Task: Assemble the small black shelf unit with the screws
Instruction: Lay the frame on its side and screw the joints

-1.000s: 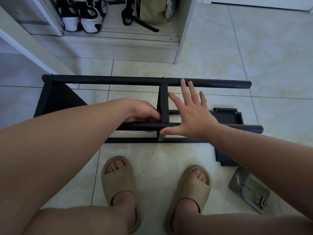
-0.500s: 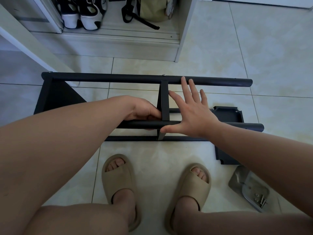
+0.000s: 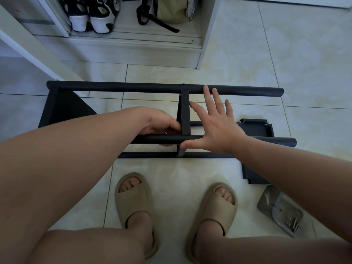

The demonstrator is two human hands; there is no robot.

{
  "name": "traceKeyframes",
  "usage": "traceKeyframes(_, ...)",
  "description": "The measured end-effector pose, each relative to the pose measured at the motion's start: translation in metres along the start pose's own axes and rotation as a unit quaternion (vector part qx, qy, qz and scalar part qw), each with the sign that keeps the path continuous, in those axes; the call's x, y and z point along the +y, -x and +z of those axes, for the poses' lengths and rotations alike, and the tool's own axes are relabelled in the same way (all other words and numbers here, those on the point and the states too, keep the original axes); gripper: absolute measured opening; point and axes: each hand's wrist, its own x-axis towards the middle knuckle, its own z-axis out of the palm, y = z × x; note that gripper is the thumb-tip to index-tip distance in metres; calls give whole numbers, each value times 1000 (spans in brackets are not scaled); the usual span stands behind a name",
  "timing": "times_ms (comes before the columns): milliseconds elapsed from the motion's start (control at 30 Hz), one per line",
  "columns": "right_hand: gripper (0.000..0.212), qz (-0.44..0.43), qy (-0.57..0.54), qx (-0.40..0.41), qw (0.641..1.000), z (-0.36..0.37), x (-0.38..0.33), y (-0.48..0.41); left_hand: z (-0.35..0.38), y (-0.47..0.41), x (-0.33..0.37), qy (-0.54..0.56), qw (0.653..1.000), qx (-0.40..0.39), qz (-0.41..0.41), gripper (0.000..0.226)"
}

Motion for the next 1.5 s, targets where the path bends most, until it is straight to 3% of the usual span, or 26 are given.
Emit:
traceKeyframes(367,131,3,5,0,1000,0,0,0,-3,4,0,5,999,-44,18,25)
traceKeyframes(567,129,1,5,7,1000,2,0,-1,2,-3,-1,-25,1000,15,0,12)
traceKeyframes(1033,128,-5,7,8,1000,1,1,-1,1,1,0,-17,1000,-20,-8,22)
traceKeyframes(1267,128,-3,10,6,1000,2,2,-1,-3,4,-2,8,998,-56,25,24)
traceKeyframes(1500,127,-6,7,11,1000,3,2,0,2,-2,-2,-38,999,16,13,15)
